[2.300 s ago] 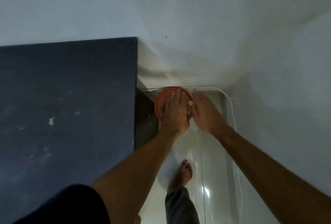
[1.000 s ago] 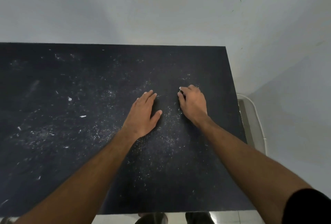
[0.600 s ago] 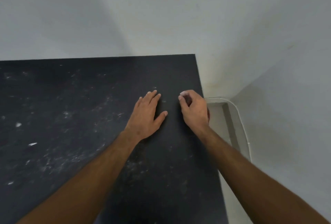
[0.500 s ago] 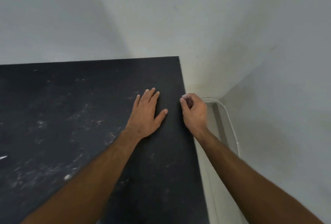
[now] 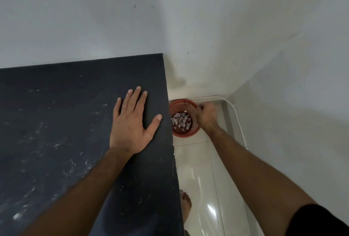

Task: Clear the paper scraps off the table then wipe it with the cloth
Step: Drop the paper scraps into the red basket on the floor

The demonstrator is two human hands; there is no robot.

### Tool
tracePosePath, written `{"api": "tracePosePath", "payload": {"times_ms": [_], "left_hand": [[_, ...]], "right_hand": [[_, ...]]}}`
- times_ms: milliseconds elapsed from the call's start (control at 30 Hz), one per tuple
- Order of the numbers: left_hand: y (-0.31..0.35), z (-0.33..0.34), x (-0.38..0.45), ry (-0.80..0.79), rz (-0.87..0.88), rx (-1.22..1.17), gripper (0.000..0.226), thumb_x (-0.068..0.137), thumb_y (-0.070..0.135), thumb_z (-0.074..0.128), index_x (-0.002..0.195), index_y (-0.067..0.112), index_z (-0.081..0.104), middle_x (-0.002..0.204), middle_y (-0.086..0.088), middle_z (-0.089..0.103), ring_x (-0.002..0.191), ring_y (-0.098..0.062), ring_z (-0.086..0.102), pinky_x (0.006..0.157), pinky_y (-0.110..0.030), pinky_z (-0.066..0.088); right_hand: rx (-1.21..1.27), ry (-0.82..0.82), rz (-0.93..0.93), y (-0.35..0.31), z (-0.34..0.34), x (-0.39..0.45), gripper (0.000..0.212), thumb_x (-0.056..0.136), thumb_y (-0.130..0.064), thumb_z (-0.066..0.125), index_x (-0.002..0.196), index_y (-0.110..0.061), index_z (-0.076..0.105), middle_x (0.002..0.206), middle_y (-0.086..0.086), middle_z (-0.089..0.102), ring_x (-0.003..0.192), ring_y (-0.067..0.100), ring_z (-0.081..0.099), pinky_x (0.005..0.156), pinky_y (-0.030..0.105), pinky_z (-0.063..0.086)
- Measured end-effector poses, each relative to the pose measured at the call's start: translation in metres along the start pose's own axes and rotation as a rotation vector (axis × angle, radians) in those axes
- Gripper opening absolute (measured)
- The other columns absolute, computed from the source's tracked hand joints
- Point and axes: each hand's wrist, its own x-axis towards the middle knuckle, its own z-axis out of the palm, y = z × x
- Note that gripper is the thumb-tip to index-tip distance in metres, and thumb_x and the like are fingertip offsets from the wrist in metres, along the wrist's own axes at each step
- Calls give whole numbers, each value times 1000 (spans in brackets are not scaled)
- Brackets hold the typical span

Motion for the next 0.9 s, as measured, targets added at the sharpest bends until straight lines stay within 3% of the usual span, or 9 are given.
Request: {"api": "tracePosePath", "payload": {"times_ms": [133, 300, 467, 567, 733, 833, 900], "left_hand": [[0, 0, 0, 6, -3, -20, 81, 98, 70, 33, 160, 17, 28, 170, -2, 19, 158, -20, 11, 129, -47, 6], [-1, 1, 0, 2, -5, -5, 83, 98, 72, 31, 161, 19, 26, 170, -2, 18, 158, -20, 11, 129, -47, 6], [0, -4, -1, -13, 6, -14, 82, 99, 71, 30, 161, 17, 25, 170, -4, 18, 158, -22, 10, 128, -49, 8], [-1, -10, -3, -93, 40, -23, 83, 99, 70, 25, 162, 16, 22, 171, -6, 13, 159, -24, 6, 128, -51, 2], [-35, -53, -47, -110, 89, -75, 82, 99, 67, 30, 162, 15, 21, 172, -5, 10, 159, -22, 2, 128, -49, 2], [-86, -80, -92, -100, 17, -105, 80, 100, 64, 35, 162, 15, 20, 172, -4, 11, 159, -22, 4, 128, -47, 3], [-130, -97, -119, -107, -41, -115, 80, 101, 63, 35, 163, 16, 17, 172, -3, 7, 159, -21, 1, 129, -47, 3]], "right_hand": [[28, 26, -12, 9, -9, -3, 25, 91, -8, 57, 73, -15, 73, 68, 0, 70, 63, 11, 65, 56, 25, 44], [19, 44, -134, 10, -18, -21, 20, 95, -13, 55, 97, -11, 75, 87, 1, 74, 81, 14, 69, 76, 34, 58], [-30, 5, -246, -5, -33, -63, 39, 98, -38, 40, 113, -18, 71, 102, -3, 74, 94, 11, 68, 83, 40, 59], [-69, 3, -309, -38, -56, -105, 38, 103, -37, 42, 124, -16, 66, 113, 1, 72, 102, 14, 68, 89, 39, 59], [-182, -73, -535, -99, -55, -176, 35, 105, -30, 46, 134, -15, 58, 126, 3, 65, 112, 21, 63, 101, 38, 52], [-281, -100, -656, -138, -24, -215, 41, 103, -24, 53, 141, -9, 54, 144, 8, 55, 135, 21, 48, 115, 26, 29], [-299, -141, -708, -168, 4, -242, 43, 103, -24, 54, 143, -9, 52, 148, 8, 51, 140, 20, 43, 116, 26, 26]]}}
